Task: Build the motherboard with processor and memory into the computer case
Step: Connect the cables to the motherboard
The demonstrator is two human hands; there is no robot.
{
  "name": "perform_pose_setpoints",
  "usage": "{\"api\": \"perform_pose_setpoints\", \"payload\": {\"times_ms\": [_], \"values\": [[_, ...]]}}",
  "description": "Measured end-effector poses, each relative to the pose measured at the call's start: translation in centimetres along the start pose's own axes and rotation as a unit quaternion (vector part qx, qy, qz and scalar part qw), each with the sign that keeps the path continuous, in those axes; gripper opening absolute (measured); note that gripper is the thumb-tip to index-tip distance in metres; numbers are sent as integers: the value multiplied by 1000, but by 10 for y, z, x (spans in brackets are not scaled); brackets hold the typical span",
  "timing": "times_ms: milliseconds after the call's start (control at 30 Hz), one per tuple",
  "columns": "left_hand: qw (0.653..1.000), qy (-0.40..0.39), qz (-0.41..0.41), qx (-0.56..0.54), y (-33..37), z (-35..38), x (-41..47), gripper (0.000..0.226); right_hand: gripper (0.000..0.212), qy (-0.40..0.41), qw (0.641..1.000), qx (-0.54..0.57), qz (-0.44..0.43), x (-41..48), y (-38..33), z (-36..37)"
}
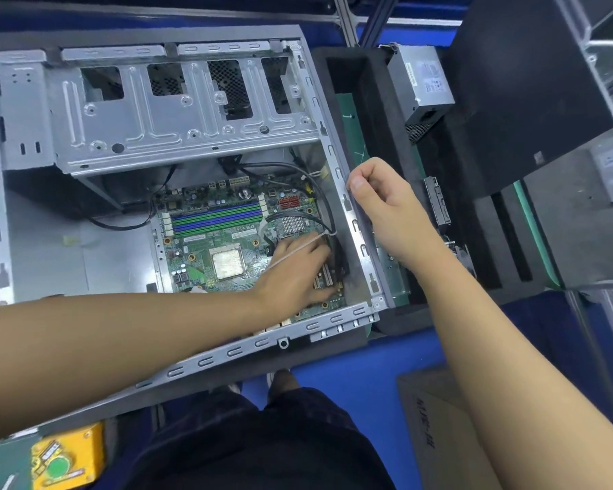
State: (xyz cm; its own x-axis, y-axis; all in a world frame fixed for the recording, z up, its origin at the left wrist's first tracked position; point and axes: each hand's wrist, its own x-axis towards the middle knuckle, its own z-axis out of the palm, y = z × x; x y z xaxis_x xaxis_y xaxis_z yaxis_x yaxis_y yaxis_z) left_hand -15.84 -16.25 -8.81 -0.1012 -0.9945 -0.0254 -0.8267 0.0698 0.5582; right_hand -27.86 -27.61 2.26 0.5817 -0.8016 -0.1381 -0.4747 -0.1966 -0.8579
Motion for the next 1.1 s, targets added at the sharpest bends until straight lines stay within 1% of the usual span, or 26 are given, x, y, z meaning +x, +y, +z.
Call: {"api": "perform_pose_setpoints", "payload": {"times_ms": [100, 167, 233, 433, 533, 667, 967, 1100], "values": [[1000, -8, -14, 20, 8, 2, 5, 40, 15, 5, 1000, -4, -1, -1, 0, 0], [998, -10, -20, 55, 13, 5, 8, 46, 15, 7, 1000, -10, 0, -2, 0, 0], [997, 2, -14, 76, 13, 8, 8, 48, 15, 9, 1000, -11, 1, -3, 0, 0], [997, 19, -7, 75, 12, 9, 10, 39, 14, 15, 1000, -10, 4, -3, -3, 1], [996, 37, 14, 82, 13, 10, 10, 37, 14, 16, 1000, -9, 7, -4, -4, 1], [995, 37, 1, 90, 17, 7, 10, 33, 16, 18, 1000, -13, 10, -4, -5, 0], [996, 14, -15, 89, 19, 7, 13, 32, 16, 11, 1000, -17, 18, -2, -5, -1], [996, 20, 1, 88, 13, 7, 10, 40, 17, 10, 1000, -20, 16, -1, -6, -1]]}}
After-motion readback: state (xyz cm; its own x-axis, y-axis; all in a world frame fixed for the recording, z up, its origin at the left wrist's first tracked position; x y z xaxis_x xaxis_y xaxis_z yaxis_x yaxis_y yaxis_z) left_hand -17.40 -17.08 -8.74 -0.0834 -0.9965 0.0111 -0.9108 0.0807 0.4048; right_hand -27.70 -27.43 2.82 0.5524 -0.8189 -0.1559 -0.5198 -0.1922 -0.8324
